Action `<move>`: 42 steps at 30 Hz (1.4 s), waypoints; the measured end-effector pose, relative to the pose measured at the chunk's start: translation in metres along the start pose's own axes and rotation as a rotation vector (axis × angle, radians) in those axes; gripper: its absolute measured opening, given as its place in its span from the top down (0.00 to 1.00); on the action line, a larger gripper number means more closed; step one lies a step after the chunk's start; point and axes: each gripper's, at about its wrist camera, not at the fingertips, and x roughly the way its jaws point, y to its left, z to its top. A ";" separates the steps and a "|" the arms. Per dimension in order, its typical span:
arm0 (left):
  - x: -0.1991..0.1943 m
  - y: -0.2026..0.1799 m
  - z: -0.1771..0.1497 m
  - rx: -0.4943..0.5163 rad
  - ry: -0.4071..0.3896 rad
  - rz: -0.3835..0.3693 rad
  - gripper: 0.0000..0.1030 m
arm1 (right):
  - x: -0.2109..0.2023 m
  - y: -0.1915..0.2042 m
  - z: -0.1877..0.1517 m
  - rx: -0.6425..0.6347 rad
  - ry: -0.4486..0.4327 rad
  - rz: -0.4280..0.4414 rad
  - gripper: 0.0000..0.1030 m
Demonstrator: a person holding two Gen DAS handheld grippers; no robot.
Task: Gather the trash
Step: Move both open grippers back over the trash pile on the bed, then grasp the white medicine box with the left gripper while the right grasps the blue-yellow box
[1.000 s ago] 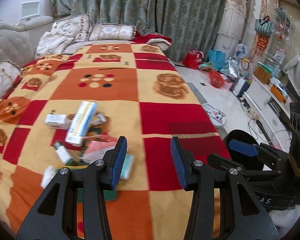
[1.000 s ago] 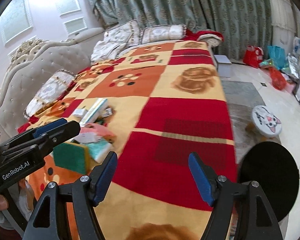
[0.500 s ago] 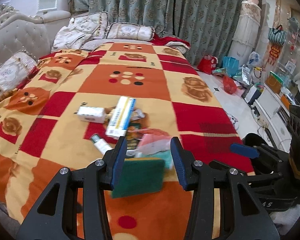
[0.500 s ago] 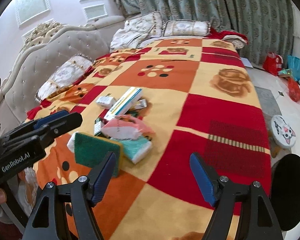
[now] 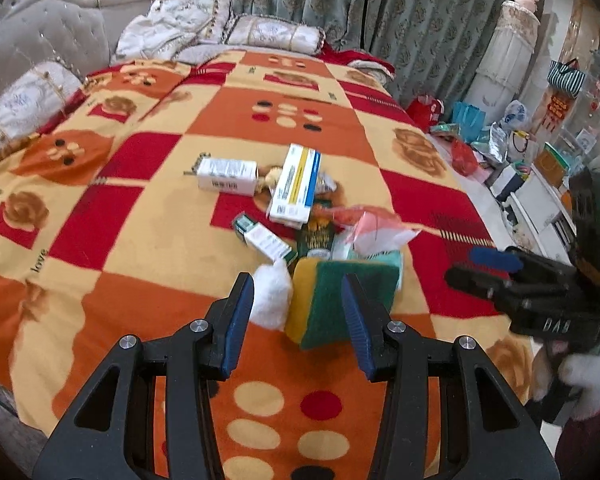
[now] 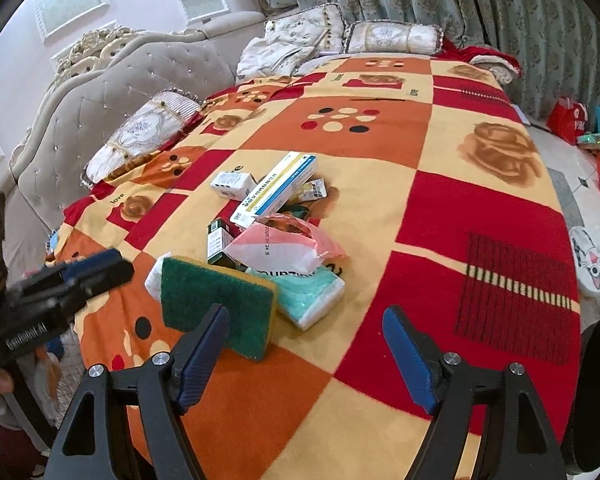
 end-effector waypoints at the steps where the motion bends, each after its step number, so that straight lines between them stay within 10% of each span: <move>1: 0.002 0.000 -0.001 0.000 0.006 -0.009 0.57 | 0.002 0.000 0.002 -0.001 0.003 -0.001 0.25; 16: 0.021 0.032 0.015 -0.024 0.017 0.047 0.56 | 0.038 0.012 0.058 -0.024 0.028 0.028 0.23; 30: 0.077 0.086 0.064 -0.115 0.054 0.143 0.56 | 0.168 0.039 0.133 -0.025 0.249 -0.081 0.23; 42: 0.133 0.108 0.108 -0.328 0.076 0.028 0.54 | 0.161 -0.002 0.132 -0.042 0.230 -0.054 0.40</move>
